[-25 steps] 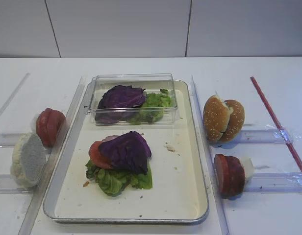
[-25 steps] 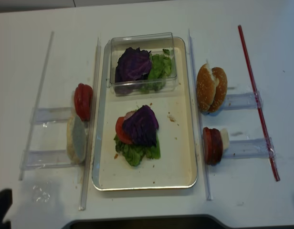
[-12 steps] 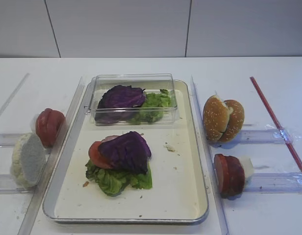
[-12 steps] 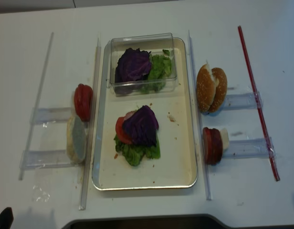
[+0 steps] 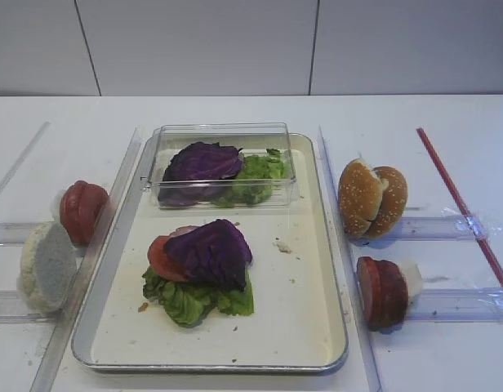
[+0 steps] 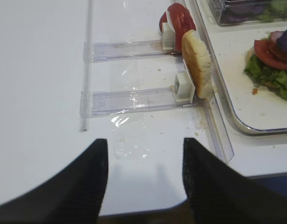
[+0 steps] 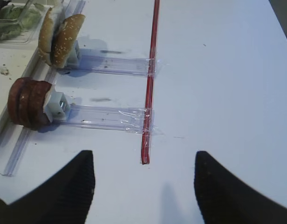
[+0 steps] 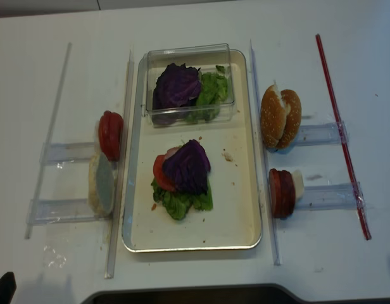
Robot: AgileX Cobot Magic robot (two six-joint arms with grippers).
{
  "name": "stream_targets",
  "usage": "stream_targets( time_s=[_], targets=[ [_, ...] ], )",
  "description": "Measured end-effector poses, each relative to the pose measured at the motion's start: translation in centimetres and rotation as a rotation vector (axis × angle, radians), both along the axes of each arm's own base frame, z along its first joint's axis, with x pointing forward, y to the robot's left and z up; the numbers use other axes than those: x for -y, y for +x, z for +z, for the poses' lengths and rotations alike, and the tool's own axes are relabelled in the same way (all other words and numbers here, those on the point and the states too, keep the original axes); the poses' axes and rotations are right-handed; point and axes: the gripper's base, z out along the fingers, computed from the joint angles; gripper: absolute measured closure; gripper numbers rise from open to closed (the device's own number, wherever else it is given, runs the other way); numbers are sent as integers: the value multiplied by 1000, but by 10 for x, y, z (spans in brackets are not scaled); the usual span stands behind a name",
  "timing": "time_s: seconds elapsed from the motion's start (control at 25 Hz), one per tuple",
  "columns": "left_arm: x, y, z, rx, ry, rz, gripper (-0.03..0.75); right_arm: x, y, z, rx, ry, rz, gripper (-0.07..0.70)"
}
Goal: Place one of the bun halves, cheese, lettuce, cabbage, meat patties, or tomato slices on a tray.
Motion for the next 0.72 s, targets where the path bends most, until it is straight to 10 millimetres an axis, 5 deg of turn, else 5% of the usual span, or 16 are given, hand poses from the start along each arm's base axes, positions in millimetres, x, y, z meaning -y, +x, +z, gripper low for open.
stream_targets(
  time_s=[0.72],
  targets=[
    [-1,0,0,1,7,5,368,0,0,0,0,-1,1,158]
  ],
)
